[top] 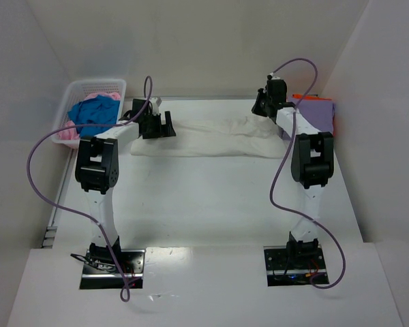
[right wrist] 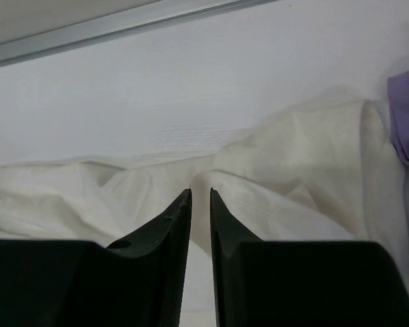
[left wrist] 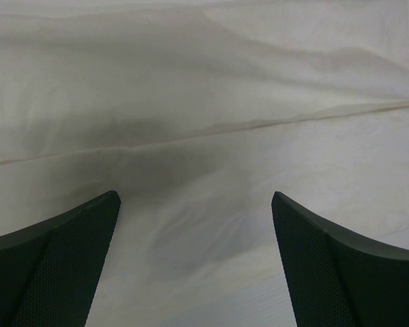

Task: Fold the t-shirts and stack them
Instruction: Fold the other side of the tshirt into a rectangle

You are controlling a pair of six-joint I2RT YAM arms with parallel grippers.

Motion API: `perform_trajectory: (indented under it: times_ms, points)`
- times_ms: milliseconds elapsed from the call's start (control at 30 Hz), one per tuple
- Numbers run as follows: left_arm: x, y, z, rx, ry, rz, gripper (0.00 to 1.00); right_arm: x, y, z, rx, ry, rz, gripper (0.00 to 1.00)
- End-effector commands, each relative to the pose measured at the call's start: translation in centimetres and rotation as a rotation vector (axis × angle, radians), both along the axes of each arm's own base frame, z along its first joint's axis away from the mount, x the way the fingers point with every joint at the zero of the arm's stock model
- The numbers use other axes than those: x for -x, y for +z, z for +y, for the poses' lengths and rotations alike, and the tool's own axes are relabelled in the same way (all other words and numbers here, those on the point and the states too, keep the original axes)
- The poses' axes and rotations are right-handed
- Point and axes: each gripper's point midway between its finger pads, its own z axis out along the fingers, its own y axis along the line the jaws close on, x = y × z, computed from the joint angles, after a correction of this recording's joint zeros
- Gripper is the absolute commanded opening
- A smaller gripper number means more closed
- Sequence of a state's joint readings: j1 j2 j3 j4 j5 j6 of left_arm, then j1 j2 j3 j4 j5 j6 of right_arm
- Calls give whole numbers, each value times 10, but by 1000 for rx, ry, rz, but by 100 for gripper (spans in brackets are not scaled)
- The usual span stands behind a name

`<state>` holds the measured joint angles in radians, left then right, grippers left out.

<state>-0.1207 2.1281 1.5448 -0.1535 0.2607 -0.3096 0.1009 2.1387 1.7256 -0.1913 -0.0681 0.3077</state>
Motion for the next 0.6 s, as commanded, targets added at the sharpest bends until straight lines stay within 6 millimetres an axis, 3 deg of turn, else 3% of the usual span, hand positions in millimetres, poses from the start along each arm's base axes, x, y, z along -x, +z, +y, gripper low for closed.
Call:
perform_trajectory:
  times_ms: [0, 167, 300, 333, 367, 433, 500, 567]
  points:
    - [-10, 4, 2, -37, -10, -36, 100, -10, -18, 3, 7, 24, 22, 22]
    - [-10, 4, 2, -37, -10, -36, 100, -15, -25, 5, -6, 25, 45, 24]
    - [-10, -1, 2, -38, -10, -27, 100, -11, -10, 0, 8, 2, 14, 45]
    - [-10, -1, 2, -38, -10, -27, 100, -6, -11, -3, 17, -10, 18, 57]
    - [-10, -1, 2, -38, -10, -27, 100, -4, 3, -9, 14, -20, -9, 61]
    - [-9, -1, 1, -31, -17, -27, 100, 3, 8, -10, 21, -15, -17, 71]
    - [-9, 0, -1, -24, -24, -26, 100, 7, 21, -15, 14, -18, -35, 74]
    - [-9, 0, -1, -24, -24, -26, 100, 14, 20, -15, -12, -7, -38, 76]
